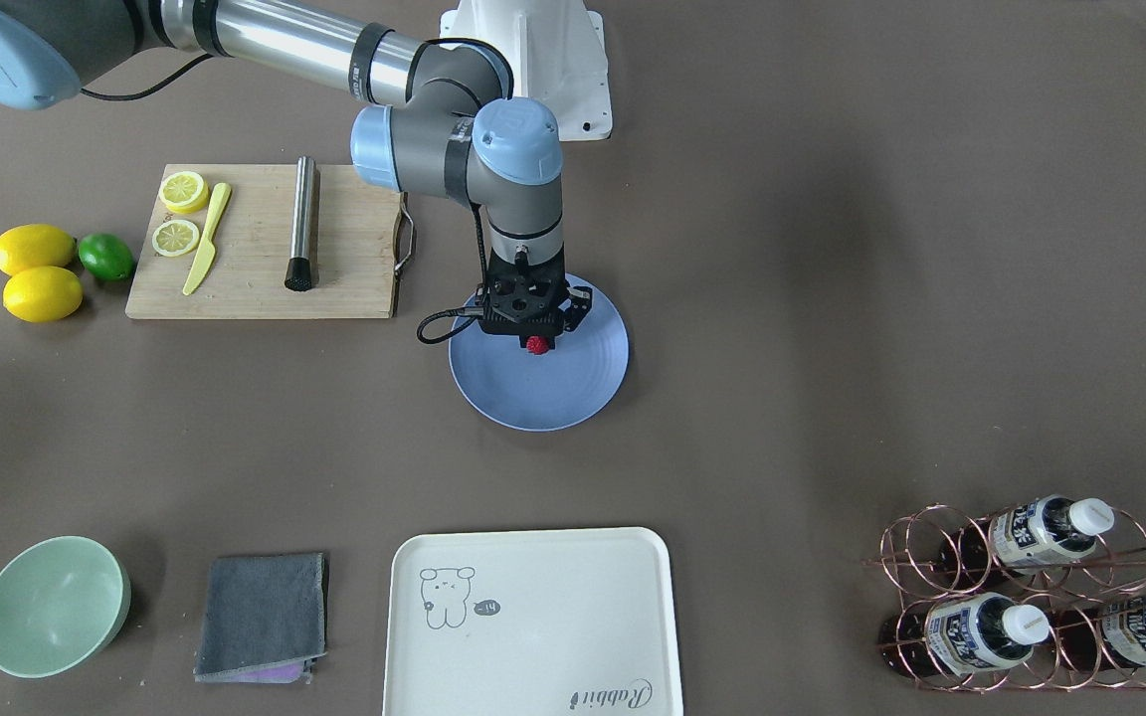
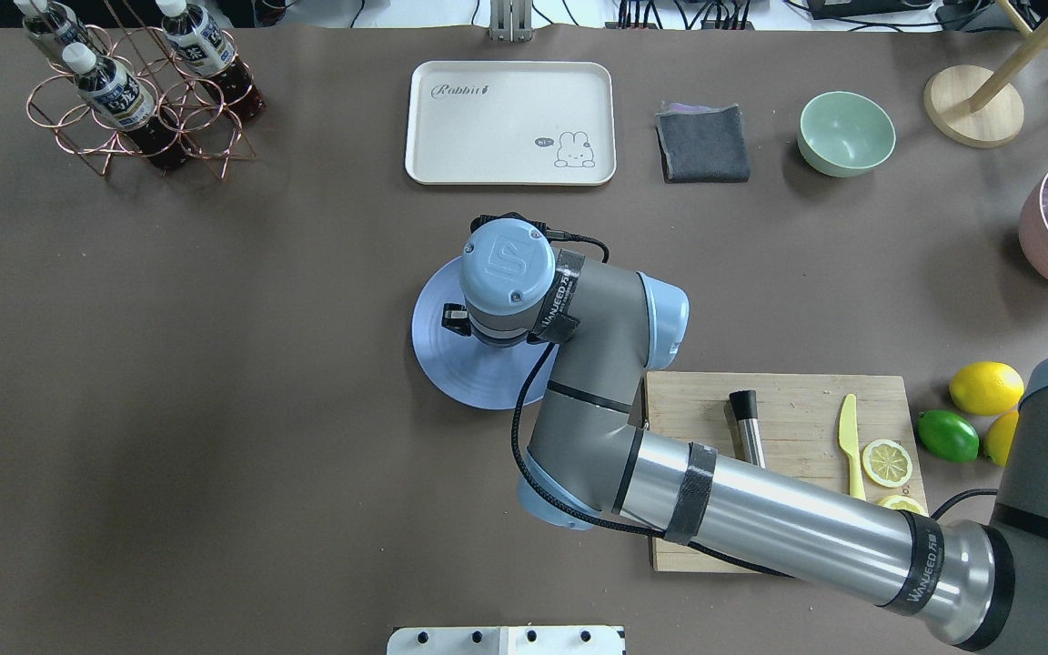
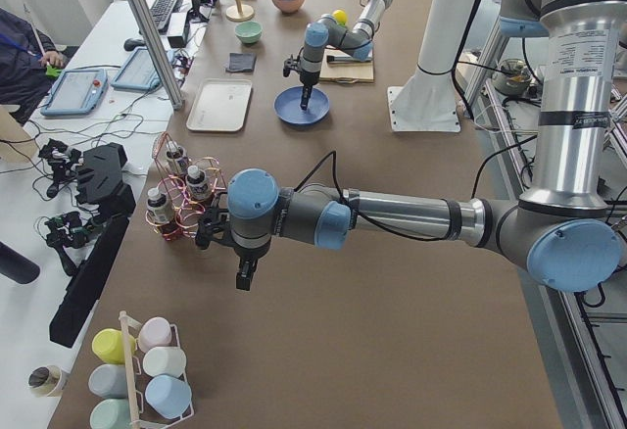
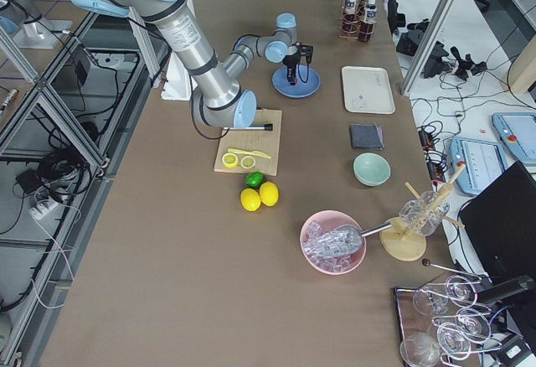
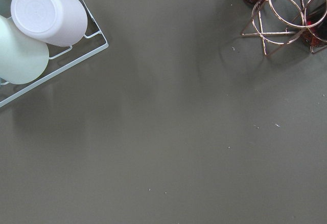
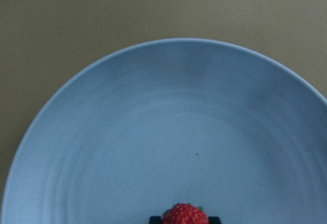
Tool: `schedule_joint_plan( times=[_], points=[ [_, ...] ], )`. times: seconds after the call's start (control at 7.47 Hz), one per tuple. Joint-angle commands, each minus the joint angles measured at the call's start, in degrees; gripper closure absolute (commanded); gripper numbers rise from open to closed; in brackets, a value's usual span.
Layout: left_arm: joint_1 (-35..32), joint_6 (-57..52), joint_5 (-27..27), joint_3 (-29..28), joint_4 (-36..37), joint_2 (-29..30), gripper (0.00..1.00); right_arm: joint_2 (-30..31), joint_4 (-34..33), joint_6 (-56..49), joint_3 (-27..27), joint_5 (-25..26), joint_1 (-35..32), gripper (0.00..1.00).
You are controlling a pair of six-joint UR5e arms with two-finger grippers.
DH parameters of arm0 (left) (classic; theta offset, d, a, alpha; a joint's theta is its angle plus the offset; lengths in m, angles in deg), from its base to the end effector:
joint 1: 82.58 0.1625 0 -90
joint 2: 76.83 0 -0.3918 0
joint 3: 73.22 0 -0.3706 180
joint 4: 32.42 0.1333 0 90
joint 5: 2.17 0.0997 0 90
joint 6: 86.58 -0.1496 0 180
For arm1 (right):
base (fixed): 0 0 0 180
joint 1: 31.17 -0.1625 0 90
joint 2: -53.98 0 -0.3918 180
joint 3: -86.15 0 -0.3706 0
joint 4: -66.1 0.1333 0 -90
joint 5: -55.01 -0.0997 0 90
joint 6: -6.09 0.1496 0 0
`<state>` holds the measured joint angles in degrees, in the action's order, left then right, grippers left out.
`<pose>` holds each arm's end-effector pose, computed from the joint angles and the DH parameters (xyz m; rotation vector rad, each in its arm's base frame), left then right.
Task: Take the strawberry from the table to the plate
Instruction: 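Lower the strawberry onto the plate and open the right gripper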
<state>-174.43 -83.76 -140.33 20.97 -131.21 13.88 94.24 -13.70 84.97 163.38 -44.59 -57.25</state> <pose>-0.0378 -0.4936 0.5960 0.2175 0.8380 0.0241 -0.6449 -0.4363 0.2200 0.1124 -0.8298 0.1767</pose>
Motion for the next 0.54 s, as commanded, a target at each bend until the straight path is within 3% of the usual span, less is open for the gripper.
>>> schedule_joint_plan(
  times=[0.0, 0.13, 0.27, 0.4],
  points=[
    [0.0, 0.0, 0.0, -0.15, -0.09, 0.0, 0.02, 0.0, 0.17, 0.13, -0.06, 0.11, -0.02, 0.75],
    [0.0, 0.0, -0.18, -0.15, -0.09, 0.0, 0.02, 0.08, 0.17, -0.48, -0.06, 0.2, -0.02, 0.1],
    [0.0, 0.08, -0.18, -0.24, 0.26, 0.0, 0.02, 0.08, 0.25, -1.79, 0.28, 0.29, -0.46, 0.01],
    [0.0, 0.08, -0.35, -0.76, 0.35, 0.0, 0.02, 0.08, 0.17, -5.19, 1.07, -0.41, -2.37, 0.0]
  ],
)
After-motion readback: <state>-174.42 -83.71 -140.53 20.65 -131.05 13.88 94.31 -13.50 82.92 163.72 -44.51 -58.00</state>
